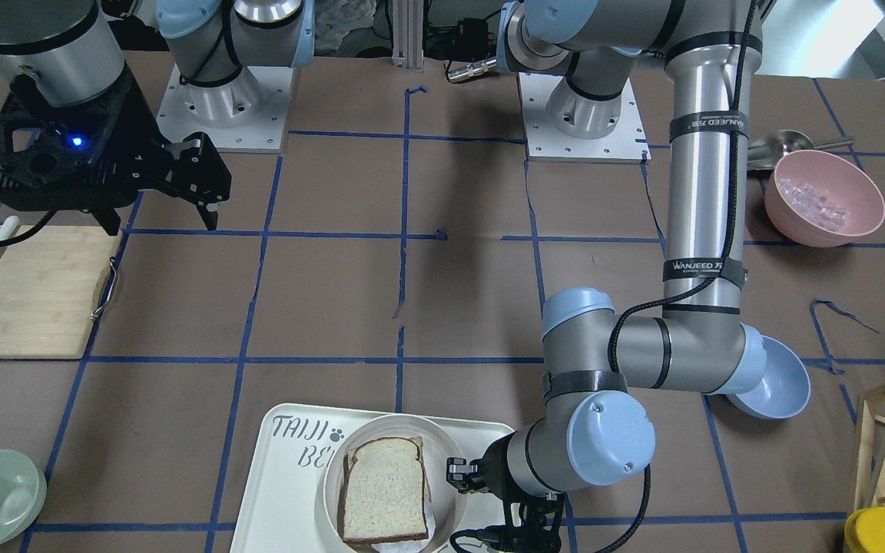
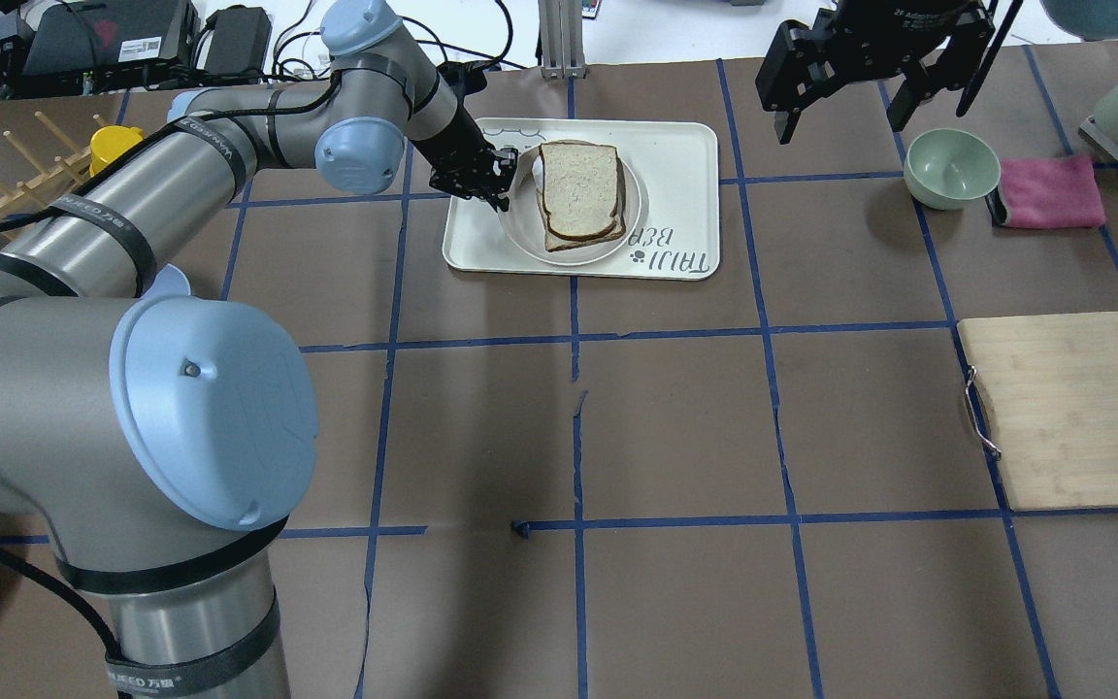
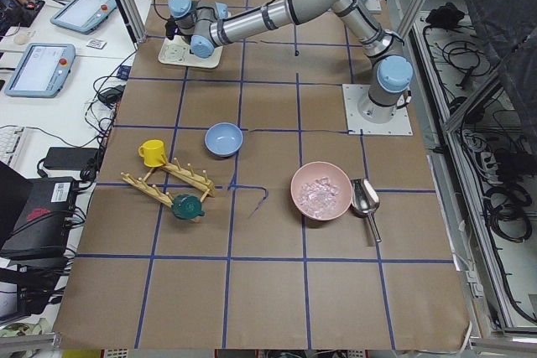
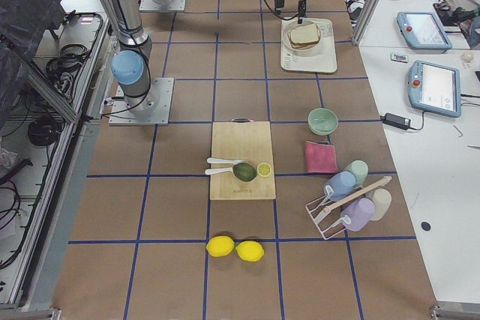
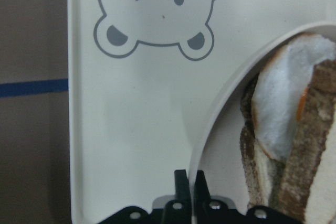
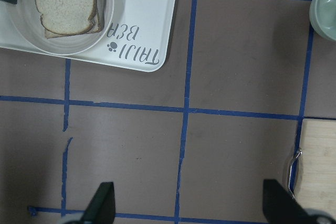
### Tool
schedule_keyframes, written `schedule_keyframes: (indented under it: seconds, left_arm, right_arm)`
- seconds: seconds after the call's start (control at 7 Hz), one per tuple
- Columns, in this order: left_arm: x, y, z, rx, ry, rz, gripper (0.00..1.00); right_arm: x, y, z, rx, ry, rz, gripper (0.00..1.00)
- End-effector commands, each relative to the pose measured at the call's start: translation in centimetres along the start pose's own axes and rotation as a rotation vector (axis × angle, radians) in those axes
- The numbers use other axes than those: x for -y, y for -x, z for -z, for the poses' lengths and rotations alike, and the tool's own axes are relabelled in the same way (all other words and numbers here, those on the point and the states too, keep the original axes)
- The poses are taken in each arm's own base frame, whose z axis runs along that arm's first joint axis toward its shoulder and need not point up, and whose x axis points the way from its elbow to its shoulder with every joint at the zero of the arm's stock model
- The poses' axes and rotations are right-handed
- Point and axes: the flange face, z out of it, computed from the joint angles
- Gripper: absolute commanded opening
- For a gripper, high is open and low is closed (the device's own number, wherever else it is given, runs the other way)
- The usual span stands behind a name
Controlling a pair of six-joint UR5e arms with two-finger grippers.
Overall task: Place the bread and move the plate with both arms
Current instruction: 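Slide the plate with the left gripper onto the white bear tray, then release the plate and lift the left gripper away from the tray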
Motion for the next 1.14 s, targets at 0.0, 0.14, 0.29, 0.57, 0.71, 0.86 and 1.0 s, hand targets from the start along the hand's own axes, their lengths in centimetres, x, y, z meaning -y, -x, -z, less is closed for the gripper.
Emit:
schedule_keyframes:
  seconds: [0.0,0.14,0.29,0.57,0.71,0.86,1.0]
  left_arm:
    - [0.1,-0.7,0.3,-0.039,-0.007,-0.001,1.0]
    - [0.0,-0.8,2.0,-0.025,-0.01,0.001,1.0]
    - [-0.5,-0.2,3.7,0.036,0.004,0.013,1.0]
    - [-2.1,-0.3,10.3,0.18,0.004,0.022,1.0]
    - [-3.4,-1.4,15.2,0.2,-0.05,0.014,1.0]
    - [-5.1,-1.3,19.7,0.207,-0.053,0.038,1.0]
    - [-7.5,-0.1,24.3,0.212,-0.026,0.087,1.0]
  right_arm:
    - [0.0,0.1,0.0,0.0,0.0,0.002,1.0]
    - [0.0,0.1,0.0,0.0,0.0,0.002,1.0]
    - [0.0,0.1,0.0,0.0,0.001,0.002,1.0]
    - [0.0,0.1,0.0,0.0,0.003,0.003,1.0]
    - [0.0,0.1,0.0,0.0,0.003,0.003,1.0]
    - [0.0,0.1,0.0,0.0,0.002,0.003,1.0]
    - [-0.1,0.1,-0.2,0.002,0.004,0.003,1.0]
